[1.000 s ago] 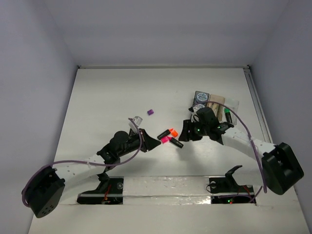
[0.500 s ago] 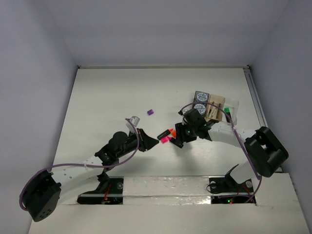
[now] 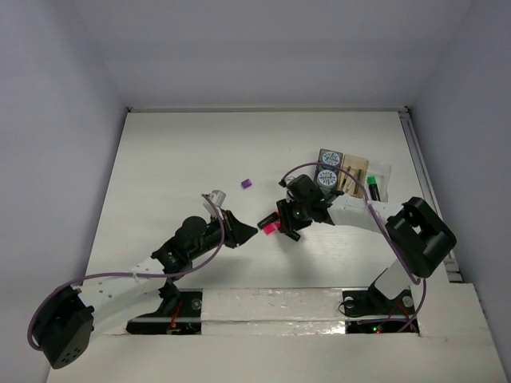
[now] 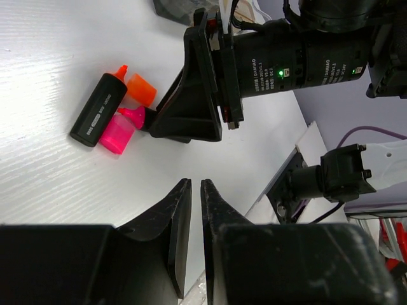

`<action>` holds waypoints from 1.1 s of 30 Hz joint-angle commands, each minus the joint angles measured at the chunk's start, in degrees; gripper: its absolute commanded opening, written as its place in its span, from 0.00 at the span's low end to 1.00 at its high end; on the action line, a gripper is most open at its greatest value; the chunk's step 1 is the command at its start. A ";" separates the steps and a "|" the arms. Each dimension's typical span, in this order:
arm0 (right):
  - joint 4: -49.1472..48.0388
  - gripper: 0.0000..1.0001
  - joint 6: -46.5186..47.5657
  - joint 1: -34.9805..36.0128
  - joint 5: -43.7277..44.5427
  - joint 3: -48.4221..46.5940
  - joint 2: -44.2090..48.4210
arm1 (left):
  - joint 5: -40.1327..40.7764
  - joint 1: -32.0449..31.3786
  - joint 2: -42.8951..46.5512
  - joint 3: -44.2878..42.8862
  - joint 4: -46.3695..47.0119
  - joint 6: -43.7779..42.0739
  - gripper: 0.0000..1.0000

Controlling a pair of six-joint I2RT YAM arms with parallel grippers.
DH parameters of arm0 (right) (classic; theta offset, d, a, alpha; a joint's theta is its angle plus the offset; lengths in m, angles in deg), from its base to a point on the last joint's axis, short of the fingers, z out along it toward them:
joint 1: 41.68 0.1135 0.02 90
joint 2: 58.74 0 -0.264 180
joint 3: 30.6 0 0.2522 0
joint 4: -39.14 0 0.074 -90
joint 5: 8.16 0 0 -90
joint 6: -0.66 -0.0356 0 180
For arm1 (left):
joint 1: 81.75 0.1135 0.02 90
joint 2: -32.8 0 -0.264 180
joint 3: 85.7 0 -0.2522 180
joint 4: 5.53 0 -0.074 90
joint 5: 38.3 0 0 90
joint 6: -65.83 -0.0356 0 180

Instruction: Sort the stationery into containers

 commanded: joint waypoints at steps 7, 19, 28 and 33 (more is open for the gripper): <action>3.56 0.30 -1.08 1.55 0.52 -0.21 -0.90 | 1.12 -0.25 3.34 -0.60 -0.91 -1.28 0.09; 6.99 0.34 -2.66 3.92 5.61 -1.17 -2.03 | 0.68 -0.25 3.69 -0.25 -0.47 -0.93 0.09; 6.56 0.20 -6.17 4.45 6.85 0.76 4.11 | -1.69 -0.25 2.91 0.37 0.58 -0.23 0.17; 3.66 0.20 -9.16 4.45 5.45 2.60 11.49 | -4.41 -0.25 0.89 1.07 3.39 0.39 0.24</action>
